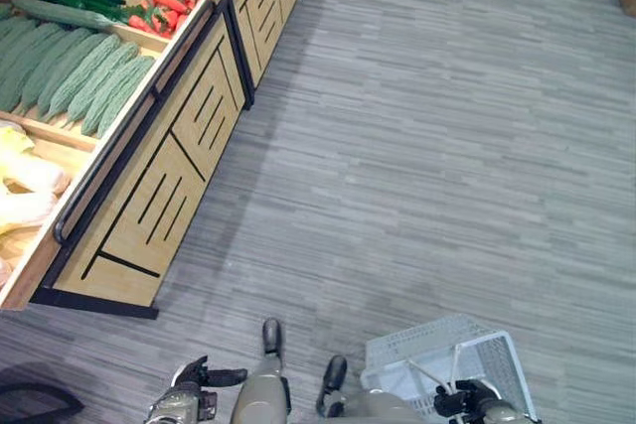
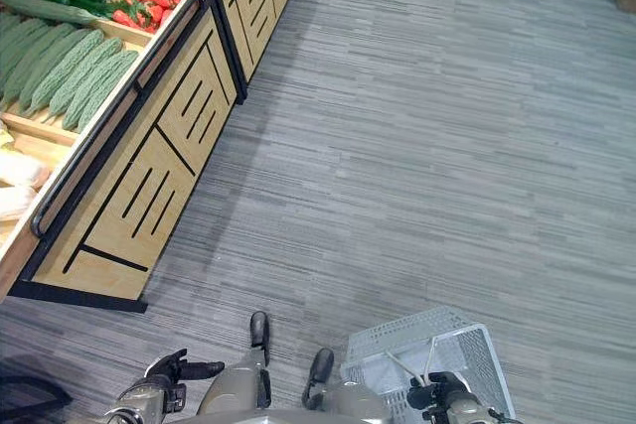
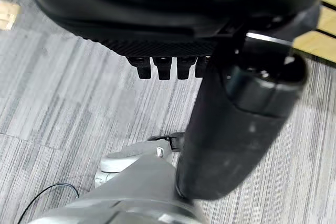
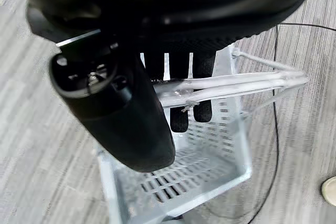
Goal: Get the vegetables into the basket
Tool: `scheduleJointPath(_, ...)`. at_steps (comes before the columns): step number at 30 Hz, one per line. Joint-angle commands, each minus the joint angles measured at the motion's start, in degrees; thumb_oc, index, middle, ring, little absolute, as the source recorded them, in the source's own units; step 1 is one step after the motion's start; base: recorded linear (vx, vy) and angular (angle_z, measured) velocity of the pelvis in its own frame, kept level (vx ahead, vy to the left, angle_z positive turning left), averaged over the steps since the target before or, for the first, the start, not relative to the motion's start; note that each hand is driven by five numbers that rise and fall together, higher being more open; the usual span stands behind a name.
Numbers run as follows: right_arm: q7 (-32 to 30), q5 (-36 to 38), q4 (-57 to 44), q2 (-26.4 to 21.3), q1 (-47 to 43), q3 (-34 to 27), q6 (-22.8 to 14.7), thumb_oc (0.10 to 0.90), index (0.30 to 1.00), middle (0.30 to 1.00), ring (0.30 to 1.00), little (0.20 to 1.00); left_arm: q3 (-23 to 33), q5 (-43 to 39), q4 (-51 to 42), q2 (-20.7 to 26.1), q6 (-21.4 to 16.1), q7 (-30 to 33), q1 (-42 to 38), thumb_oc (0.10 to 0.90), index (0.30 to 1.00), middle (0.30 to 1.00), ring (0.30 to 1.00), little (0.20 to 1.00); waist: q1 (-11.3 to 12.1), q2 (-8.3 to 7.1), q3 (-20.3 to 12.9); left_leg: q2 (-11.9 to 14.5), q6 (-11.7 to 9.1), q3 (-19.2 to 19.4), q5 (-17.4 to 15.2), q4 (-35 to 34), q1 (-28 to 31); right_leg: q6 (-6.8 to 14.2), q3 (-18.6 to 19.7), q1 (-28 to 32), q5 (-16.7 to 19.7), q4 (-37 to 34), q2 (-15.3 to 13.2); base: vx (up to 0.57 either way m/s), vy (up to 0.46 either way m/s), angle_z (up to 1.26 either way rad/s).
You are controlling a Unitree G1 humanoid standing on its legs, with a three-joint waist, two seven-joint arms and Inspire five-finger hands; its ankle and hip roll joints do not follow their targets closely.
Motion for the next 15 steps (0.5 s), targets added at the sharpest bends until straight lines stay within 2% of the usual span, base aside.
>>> scheduleJointPath(1,-0.23,-1.49,0.2,-1.48,1.53,0.54,1.15,0.4,0.3,0.3,0.3,0.3,-2.46,2.54,0.38,-0.37,-0.08,-0.03,-0.18,0.9,1.0,1.0,1.0,1.0,2.13,-0.18,0.51,-2.83,1.83,1.29,-8.14,8.2,-0.54,5.7,7.92,-3.17,-3.61,7.5,-8.59,0.19,0.311,-0.44)
scheduleJointPath(6,-0.25,-1.6,-0.54,-1.17,0.07,1.31,1.13,0.4,0.3,0.3,0.3,0.3,-2.3,2.1,-0.65,0.95,-0.25,0.19,-1.22,0.9,1.0,1.0,1.0,1.0,3.85,-0.99,1.13,-3.96,4.2,1.75,-12.75,13.63,-1.77,7.26,8.98,-3.4,-2.92,8.98,-10.3,0.15,0.295,-0.2)
scheduleJointPath(7,-0.25,-1.6,-0.54,-1.17,0.06,1.31,1.13,0.4,0.3,0.3,0.3,0.3,-2.3,2.1,-0.65,0.95,-0.25,0.18,-1.22,0.9,1.0,1.0,1.0,1.0,3.86,-0.98,1.12,-3.94,4.21,1.76,-12.81,13.73,-1.82,7.27,9.0,-3.43,-2.93,9.01,-10.29,0.13,0.32,0.07)
scheduleJointPath(8,-0.36,-1.35,-0.7,-1.25,0.05,1.04,1.06,0.4,0.3,0.3,0.3,0.3,-2.2,1.55,-0.96,1.23,-0.41,0.42,-1.6,0.9,1.0,1.0,1.0,1.0,4.16,-1.25,0.9,-4.58,5.08,1.69,-13.96,14.29,-1.63,8.16,8.65,-3.62,-2.52,11.15,-11.19,0.1,0.303,0.04)
scheduleJointPath(10,-0.21,-1.19,-1.01,-0.97,-0.21,1.13,1.06,0.4,0.3,0.3,0.3,0.3,-1.57,1.23,-0.91,1.53,-0.35,0.55,-1.55,0.9,1.0,1.0,1.0,1.0,4.36,-0.85,1.48,-5.24,6.26,1.79,-14.04,12.93,0.66,8.71,9.44,-7.25,1.39,19.24,-11.85,0.08,0.299,0.07)
scheduleJointPath(11,-0.21,-1.19,-1.01,-0.97,-0.22,1.12,1.06,0.4,0.3,0.3,0.3,0.3,-1.57,1.23,-0.91,1.53,-0.35,0.55,-1.55,0.9,1.0,1.0,1.0,1.0,4.45,-0.91,1.51,-5.32,6.29,1.9,-13.97,12.77,0.75,8.76,9.59,-7.4,1.28,19.5,-11.94,0.08,0.304,0.02)
scheduleJointPath(12,-0.1,-1.06,-1.05,-1.11,-0.21,1.1,1.01,0.4,0.3,0.3,0.3,0.3,-1.32,1.37,-0.79,1.81,-0.2,0.37,-1.36,0.9,1.0,1.0,1.0,1.0,4.02,-0.34,2.06,-6.16,7.07,0.98,-13.26,10.71,2.85,8.48,11.05,-10.35,3.51,26.65,-12.07,0.08,0.263,0.04)
scheduleJointPath(15,0.05,-0.86,-1.17,-1.15,0.23,1.2,0.99,0.4,0.3,0.3,0.3,0.3,-1.15,2.08,-0.17,2.06,0.03,0.09,-1.07,0.9,1.0,1.0,1.0,1.0,3.51,0.35,2.26,-6.76,7.15,0.25,-12.17,7.97,5.04,8.25,12.61,-12.52,4.25,28.2,-11.23,0.08,0.189,0.22)
